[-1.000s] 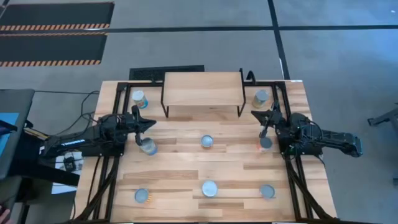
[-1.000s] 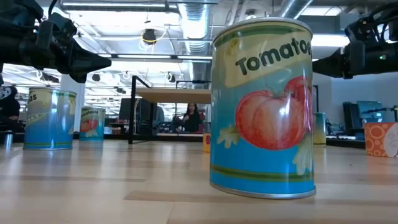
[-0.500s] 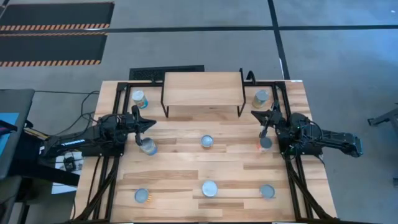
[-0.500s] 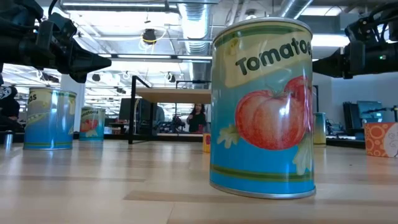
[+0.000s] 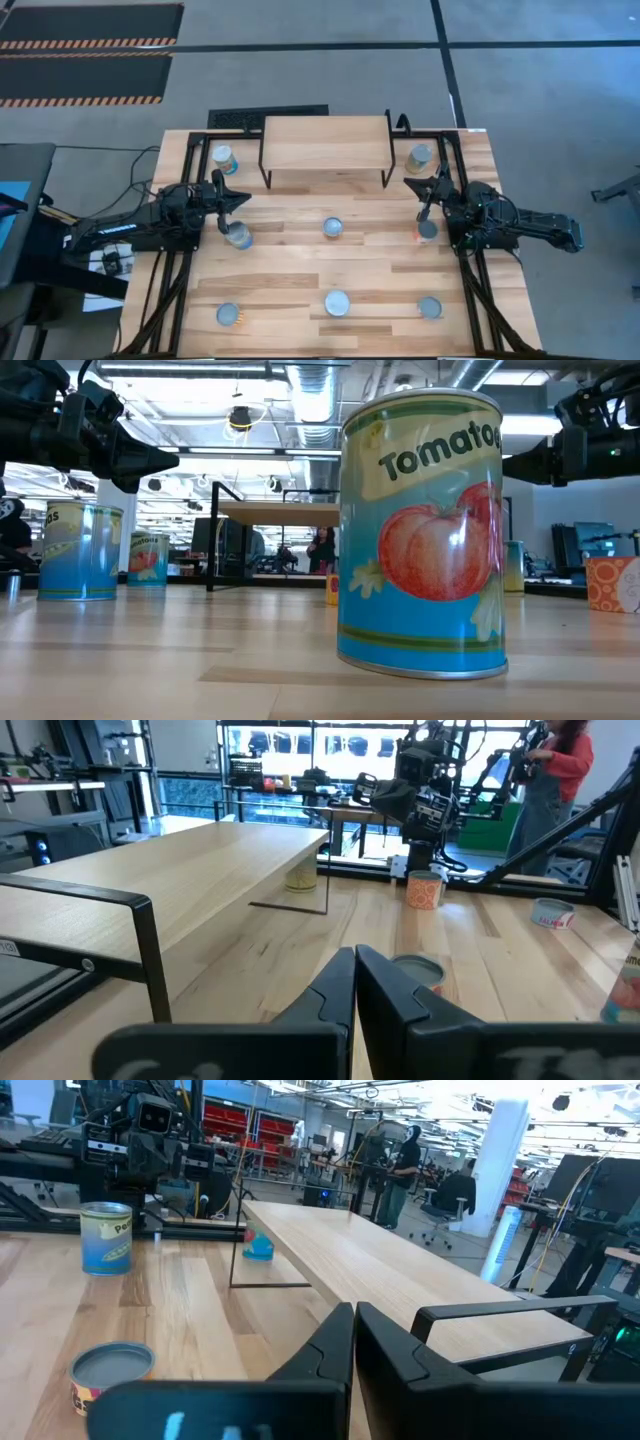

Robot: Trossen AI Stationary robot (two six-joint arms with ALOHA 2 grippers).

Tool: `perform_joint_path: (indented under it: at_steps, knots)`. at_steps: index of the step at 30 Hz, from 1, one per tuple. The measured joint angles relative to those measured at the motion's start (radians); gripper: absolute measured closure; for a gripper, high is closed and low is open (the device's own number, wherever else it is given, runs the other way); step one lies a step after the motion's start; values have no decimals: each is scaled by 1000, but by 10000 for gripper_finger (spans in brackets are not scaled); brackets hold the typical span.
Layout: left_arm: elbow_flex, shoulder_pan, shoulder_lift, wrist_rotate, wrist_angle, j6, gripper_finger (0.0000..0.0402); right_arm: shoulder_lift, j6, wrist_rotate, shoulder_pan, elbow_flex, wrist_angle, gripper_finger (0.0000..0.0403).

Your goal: Pick and place cans onto a shelf

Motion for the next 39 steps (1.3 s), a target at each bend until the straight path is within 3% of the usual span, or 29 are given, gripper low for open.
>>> perform_joint_path:
  at_steps: [12,24,34,39]
  knots:
    - [0,0,0,0,0,0,400,0,0,0,0,0,0,365]
    - [0,0,0,4,15,-191,400,0,0,0,0,0,0,365]
    - [44,-64,0,265,90,-159,401,0,0,0,0,0,0,365]
    - [79,-95,0,297,86,-208,401,0,0,0,0,0,0,365]
